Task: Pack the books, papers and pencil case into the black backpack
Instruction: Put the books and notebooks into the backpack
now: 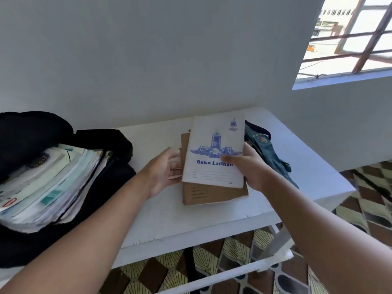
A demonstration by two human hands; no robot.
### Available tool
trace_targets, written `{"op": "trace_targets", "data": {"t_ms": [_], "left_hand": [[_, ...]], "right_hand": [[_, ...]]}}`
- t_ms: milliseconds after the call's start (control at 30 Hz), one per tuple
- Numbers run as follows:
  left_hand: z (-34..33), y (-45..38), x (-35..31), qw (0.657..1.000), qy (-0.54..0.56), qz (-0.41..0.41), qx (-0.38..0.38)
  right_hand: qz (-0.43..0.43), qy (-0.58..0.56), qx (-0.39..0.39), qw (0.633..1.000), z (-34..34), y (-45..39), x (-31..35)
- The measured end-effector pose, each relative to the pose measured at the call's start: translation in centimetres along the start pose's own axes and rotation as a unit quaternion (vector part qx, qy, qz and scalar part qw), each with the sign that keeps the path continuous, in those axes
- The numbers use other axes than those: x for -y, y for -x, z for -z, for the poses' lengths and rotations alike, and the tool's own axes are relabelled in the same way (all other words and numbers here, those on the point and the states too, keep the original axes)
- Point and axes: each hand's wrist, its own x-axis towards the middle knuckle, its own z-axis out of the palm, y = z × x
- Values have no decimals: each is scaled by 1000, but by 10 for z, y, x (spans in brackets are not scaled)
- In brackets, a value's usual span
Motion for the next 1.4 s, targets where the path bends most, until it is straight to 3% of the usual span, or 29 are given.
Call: {"op": "trace_targets", "data": {"t_ms": [100,133,200,333,433,600,800,900,967,1033,1167,1300,1400], "left_hand": [[-18,-26,14,968,-237,20,-78],[-22,-34,18,943,-312,40,-112],[-29,-41,22,911,-373,76,-160],[-34,-45,18,963,-203,61,-167],[-32,-40,11,985,-80,87,-128],[-24,-25,-2,985,-64,57,-150],[-3,9,-40,956,-76,-177,-222],[6,27,-51,911,-90,-324,-241],[13,32,-49,896,-73,-369,-235],[21,30,-34,908,-24,-359,-217],[36,21,14,946,38,-257,-195],[35,15,23,947,61,-251,-192],[26,13,15,933,67,-264,-234]], "right_hand": [[8,266,-86,960,-4,-9,-7],[-12,307,-97,947,-6,-11,-12],[-35,277,-87,956,-11,-13,-23],[-22,234,-97,967,-17,-16,-35],[-29,200,-101,974,-18,-17,-31],[-3,136,-30,990,-34,-5,-12],[55,-109,-21,992,-68,0,33],[164,-120,-15,979,-87,3,54],[224,-96,-8,970,-93,10,62],[239,-94,32,966,-96,13,57],[167,-38,134,976,-99,15,16],[152,7,107,982,-100,9,10],[162,-5,78,984,-104,7,17]]}}
